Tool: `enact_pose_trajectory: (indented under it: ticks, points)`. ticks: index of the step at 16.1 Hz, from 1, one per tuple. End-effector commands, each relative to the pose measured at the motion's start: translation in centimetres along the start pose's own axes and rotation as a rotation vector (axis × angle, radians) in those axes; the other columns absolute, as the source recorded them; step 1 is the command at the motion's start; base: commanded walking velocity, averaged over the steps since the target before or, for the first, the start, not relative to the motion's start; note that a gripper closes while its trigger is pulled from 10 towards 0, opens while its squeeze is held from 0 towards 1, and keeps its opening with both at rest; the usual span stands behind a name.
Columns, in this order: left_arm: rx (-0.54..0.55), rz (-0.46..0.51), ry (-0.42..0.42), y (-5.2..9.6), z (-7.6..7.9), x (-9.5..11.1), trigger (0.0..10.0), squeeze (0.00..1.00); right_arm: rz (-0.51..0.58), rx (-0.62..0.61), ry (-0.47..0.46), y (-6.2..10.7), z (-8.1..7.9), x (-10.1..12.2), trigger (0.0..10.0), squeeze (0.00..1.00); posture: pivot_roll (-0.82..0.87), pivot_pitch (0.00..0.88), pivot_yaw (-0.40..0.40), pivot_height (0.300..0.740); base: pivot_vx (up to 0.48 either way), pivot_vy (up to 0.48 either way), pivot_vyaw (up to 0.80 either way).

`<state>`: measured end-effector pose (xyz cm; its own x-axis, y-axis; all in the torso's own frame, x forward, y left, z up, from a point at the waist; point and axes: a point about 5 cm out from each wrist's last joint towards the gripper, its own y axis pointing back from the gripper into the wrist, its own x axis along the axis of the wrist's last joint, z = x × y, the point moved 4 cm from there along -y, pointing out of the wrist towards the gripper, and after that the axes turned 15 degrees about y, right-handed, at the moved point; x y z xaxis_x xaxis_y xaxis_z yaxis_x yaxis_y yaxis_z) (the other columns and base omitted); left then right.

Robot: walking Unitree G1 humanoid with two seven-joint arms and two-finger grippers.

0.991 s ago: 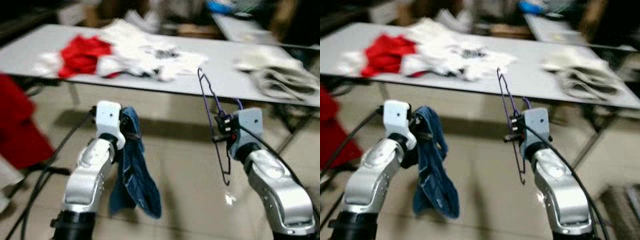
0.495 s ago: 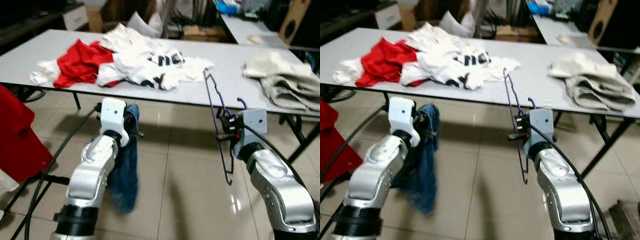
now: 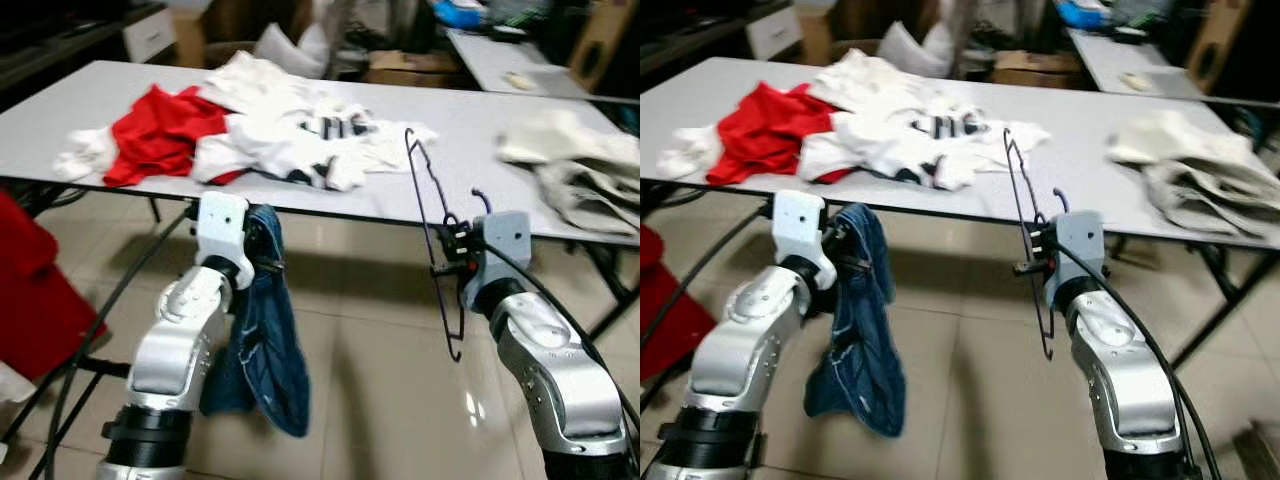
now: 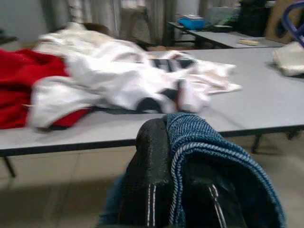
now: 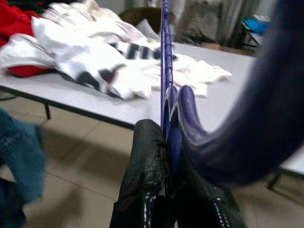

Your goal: Hang hanger

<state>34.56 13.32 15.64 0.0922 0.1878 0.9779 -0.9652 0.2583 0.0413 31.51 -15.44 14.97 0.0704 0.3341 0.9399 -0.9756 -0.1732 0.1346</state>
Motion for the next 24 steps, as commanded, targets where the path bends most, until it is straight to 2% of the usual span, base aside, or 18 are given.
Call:
enact_pose_trajectory:
  ticks: [1,7,9,11,13,15,17,19,21,23,24]
  points:
    - [0.003,0.032,-0.004,-0.2,-0.4,1.1,10.0,0.00,0.024,0.018,0.001,-0.1,-0.5,0.5,10.0,0.00,-0.14,0.000,-0.001,0.740,0.345,0.000,0.00]
    - [0.000,0.054,0.015,-0.7,-0.6,1.8,10.0,0.00,0.057,0.040,0.025,-0.1,-0.3,1.0,10.0,0.00,-0.14,0.000,0.000,0.740,0.350,0.000,0.00]
    - [-0.046,0.058,0.021,-1.5,0.1,2.3,10.0,0.00,0.090,0.099,0.087,0.2,0.1,1.6,10.0,0.00,-0.15,0.000,0.010,0.740,0.354,0.000,0.00]
    - [-0.111,0.079,0.041,-2.8,1.5,3.5,10.0,0.00,0.112,0.160,0.152,1.1,1.0,2.3,10.0,0.00,-0.17,0.000,0.023,0.740,0.356,0.000,0.00]
    - [-0.178,0.114,0.033,-4.3,2.7,5.4,10.0,0.00,0.129,0.240,0.209,2.2,1.2,2.9,10.0,0.00,-0.19,0.000,0.020,0.740,0.356,0.000,-0.80]
    - [-0.192,0.152,0.050,-5.1,2.8,7.2,10.0,0.00,0.162,0.306,0.236,2.9,0.8,3.3,10.0,0.00,-0.18,0.000,0.013,0.740,0.354,0.000,-0.78]
    - [-0.209,0.173,0.034,-5.7,2.7,8.5,10.0,0.00,0.187,0.367,0.252,3.5,0.8,3.7,10.0,0.00,-0.17,0.000,0.006,0.740,0.364,0.000,0.00]
    - [-0.206,0.193,-0.028,-7.1,2.2,10.8,10.0,0.00,0.201,0.546,0.326,5.5,1.0,4.0,10.0,0.00,-0.16,0.000,-0.004,0.740,0.373,0.000,0.00]
    - [-0.192,0.190,-0.074,-7.8,1.8,11.5,10.0,0.00,0.192,0.607,0.368,6.3,1.4,4.1,10.0,0.00,-0.16,0.000,-0.003,0.740,0.371,0.000,0.00]
    - [-0.165,0.177,-0.140,-8.5,1.2,11.8,10.0,0.00,0.176,0.643,0.412,7.3,2.6,4.4,10.0,0.00,-0.16,0.000,0.000,0.740,0.371,0.000,0.00]
    - [-0.165,0.176,-0.144,-8.7,1.2,11.9,10.0,0.00,0.177,0.653,0.417,7.6,2.9,4.6,10.0,0.00,-0.16,0.000,0.002,0.740,0.371,0.000,0.00]
